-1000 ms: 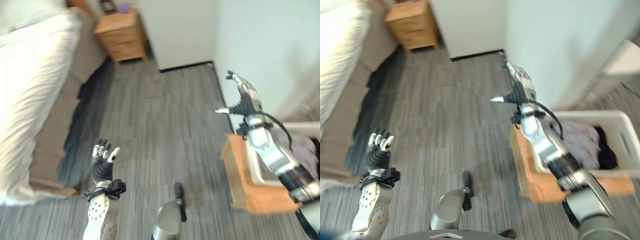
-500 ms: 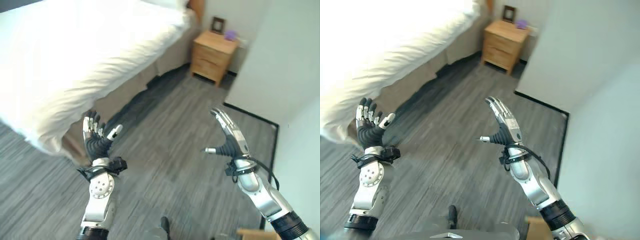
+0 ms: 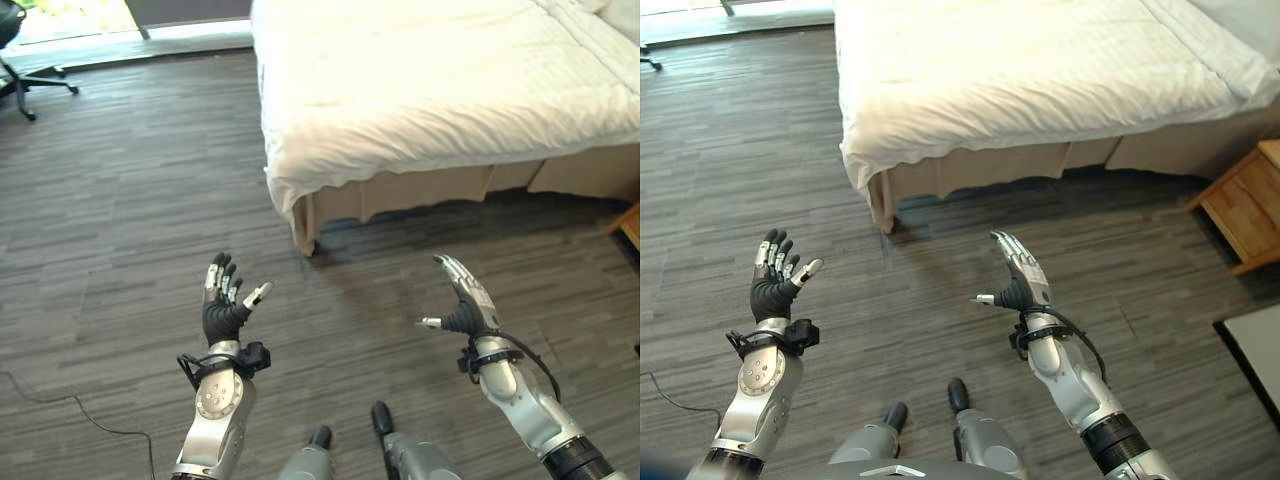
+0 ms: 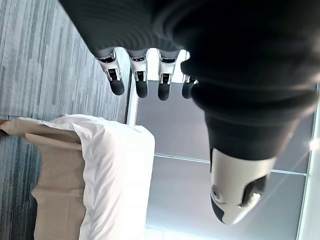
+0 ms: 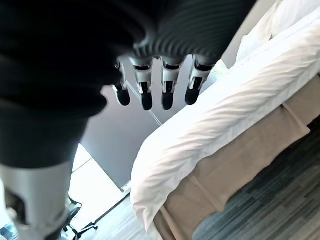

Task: Pick up bed clothes into laundry basket.

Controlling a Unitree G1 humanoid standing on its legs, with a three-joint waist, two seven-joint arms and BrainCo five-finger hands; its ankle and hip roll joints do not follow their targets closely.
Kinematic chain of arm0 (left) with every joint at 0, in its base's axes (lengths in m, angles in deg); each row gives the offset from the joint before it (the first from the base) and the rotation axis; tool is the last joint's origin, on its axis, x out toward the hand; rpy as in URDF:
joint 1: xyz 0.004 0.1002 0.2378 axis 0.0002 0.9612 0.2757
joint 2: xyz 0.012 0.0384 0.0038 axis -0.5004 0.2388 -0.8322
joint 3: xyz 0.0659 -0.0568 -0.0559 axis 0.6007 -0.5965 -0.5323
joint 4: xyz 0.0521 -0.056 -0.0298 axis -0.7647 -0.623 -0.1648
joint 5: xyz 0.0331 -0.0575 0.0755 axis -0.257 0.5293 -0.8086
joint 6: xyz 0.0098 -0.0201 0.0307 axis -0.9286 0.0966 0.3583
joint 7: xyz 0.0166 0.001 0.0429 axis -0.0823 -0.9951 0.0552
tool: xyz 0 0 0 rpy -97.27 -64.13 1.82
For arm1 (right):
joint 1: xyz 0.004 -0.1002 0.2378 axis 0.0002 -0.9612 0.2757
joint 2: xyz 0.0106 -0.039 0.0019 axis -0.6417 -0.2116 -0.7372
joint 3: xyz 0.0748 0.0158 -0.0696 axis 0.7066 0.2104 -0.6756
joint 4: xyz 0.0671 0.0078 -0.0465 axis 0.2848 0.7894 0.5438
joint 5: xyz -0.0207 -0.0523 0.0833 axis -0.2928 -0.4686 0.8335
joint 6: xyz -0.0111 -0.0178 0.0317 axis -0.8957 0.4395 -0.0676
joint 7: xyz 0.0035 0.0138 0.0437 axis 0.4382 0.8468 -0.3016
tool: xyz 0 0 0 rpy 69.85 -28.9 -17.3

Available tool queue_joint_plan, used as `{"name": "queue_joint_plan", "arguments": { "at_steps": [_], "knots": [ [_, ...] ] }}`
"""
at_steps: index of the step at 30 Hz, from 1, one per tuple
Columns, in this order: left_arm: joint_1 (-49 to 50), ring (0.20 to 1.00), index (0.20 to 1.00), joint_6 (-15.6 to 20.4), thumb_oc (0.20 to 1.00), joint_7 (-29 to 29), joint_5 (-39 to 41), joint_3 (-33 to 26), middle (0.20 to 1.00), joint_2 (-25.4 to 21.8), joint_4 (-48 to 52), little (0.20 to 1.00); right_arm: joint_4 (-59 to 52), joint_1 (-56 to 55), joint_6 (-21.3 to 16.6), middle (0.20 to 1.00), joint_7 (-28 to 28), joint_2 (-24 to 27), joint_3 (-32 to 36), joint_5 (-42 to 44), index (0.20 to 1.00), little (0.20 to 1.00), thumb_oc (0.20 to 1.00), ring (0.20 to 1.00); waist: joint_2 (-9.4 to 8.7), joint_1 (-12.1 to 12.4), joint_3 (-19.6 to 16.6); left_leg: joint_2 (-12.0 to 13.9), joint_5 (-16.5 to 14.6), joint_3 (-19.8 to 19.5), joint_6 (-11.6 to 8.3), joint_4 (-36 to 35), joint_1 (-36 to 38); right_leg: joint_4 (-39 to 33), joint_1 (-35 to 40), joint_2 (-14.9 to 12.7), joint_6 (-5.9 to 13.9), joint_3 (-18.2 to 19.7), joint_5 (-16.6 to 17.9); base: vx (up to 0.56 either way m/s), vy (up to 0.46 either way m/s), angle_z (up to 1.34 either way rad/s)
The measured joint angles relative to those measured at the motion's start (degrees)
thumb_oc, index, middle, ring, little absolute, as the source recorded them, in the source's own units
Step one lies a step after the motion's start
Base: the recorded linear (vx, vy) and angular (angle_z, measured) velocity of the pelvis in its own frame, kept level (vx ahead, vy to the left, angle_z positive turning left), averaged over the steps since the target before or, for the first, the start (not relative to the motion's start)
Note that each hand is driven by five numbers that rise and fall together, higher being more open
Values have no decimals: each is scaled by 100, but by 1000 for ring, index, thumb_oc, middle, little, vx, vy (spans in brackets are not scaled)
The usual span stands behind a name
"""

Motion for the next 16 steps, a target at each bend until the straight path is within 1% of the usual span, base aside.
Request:
{"name": "queue_joint_plan", "arguments": {
  "at_steps": [1,2,3,4,5,6,7,8,9,10,11,12,13,14,15,16],
  "knots": [
    [-90,1000,1000,0,1000,18,1,16,1000,10,29,1000,-2,30,0,1000,-12,-25,2,40,1000,1000,1000,1000,-62,-49,35,65,57,-102,66,-261,97,-26,4,31,-58,8,-14,275,-166,97],
    [-127,1000,1000,1,1000,31,9,-1,1000,17,44,1000,-3,109,-10,1000,-89,-124,4,233,1000,1000,1000,1000,-150,-19,72,72,37,-53,-55,-287,202,-69,19,-30,-158,-30,35,281,-152,36],
    [-74,1000,1000,-2,1000,30,41,-11,1000,21,32,1000,12,201,-16,1000,-139,-178,-1,405,1000,1000,1000,1000,-149,2,73,29,-12,98,-118,-46,237,-56,23,-36,-173,-39,38,282,-152,-5],
    [-2,1000,1000,-1,1000,31,131,-10,1000,25,56,1000,-23,240,-21,1000,-150,-221,-4,512,1000,1000,1000,1000,-120,-8,60,21,-56,259,-182,38,331,-75,54,-28,-128,-48,79,283,-154,-1],
    [122,1000,1000,-2,1000,71,177,-55,1000,6,134,1000,-178,267,-48,1000,-244,-214,-5,733,1000,1000,1000,1000,-49,-148,59,56,-86,518,-154,-115,480,-159,142,-10,-171,-107,69,271,-128,0],
    [178,1000,1000,-24,1000,121,183,-133,1000,11,134,1000,-153,279,-80,1000,-294,-232,-15,884,1000,1000,1000,1000,-50,-139,73,99,-73,616,-166,-129,544,-190,217,-8,-177,-126,84,267,-139,0],
    [265,1000,1000,-31,1000,146,214,-203,1000,22,150,1000,-157,244,-88,1000,-376,-273,-14,1059,1000,1000,1000,1000,-56,-120,60,69,-72,688,-168,-16,569,-293,355,-19,-141,-120,145,62,-42,-9],
    [328,1000,1000,-32,1000,166,226,-213,1000,-24,152,1000,-158,197,-115,1000,-404,-318,-16,1227,1000,1000,1000,1000,-42,-106,64,8,-70,774,-174,153,552,-396,473,-47,-140,-117,146,-19,-18,8],
    [333,1000,1000,-40,1000,206,241,-214,1000,-61,154,1000,-157,135,-148,1000,-483,-394,28,1529,1000,1000,1000,1000,-4,-97,87,-189,-79,896,-195,617,325,-471,521,-134,-153,-131,149,-25,-121,31],
    [287,1000,1000,-42,1000,215,304,-207,1000,-60,151,1000,-135,116,-158,1000,-527,-482,62,1835,1000,1000,1000,1000,-64,-97,74,-368,-25,1068,-303,1278,-68,-498,503,-269,-177,-181,160,-24,-135,36],
    [256,1000,1000,-48,1000,214,388,-215,1000,-2,124,1000,-107,97,-179,1000,-606,-510,38,2095,1000,1000,1000,1000,9,-25,87,-450,101,1351,-536,1677,-329,-475,494,-276,-233,-289,153,-15,-114,46],
    [86,1000,1000,-84,1000,219,433,-210,1000,110,17,1000,-67,94,-201,1000,-728,-481,76,2410,1000,1000,1000,1000,159,-23,151,-410,190,1997,-646,2484,-873,-165,296,-296,-290,-389,-69,72,27,59],
    [-36,1000,1000,-151,1000,222,630,-247,1000,224,-198,1000,142,0,-102,1000,-877,-678,135,2844,1000,1000,1000,1000,130,5,221,-93,171,3008,-553,2587,-1164,-171,304,-519,-411,-514,20,170,44,54],
    [52,1000,1000,-195,1000,259,679,-244,1000,219,-271,1000,140,-125,-40,1000,-931,-795,175,3063,1000,1000,1000,1000,99,18,190,103,45,3296,-303,1871,-1026,-324,348,-600,-402,-568,23,194,42,34],
    [129,1000,1000,-270,1000,263,691,-260,1000,206,-279,1000,128,-173,-14,1000,-968,-853,216,3188,1000,1000,1000,1000,85,16,204,213,87,3357,-210,1168,-801,-419,395,-644,-427,-581,40,88,35,8],
    [281,1000,1000,-347,1000,276,719,-273,1000,204,-297,1000,143,-185,29,1000,-999,-877,254,3352,1000,1000,1000,1000,113,-19,217,315,117,3291,-171,599,-554,-468,438,-670,-391,-605,64,4,61,6]
  ]
}}
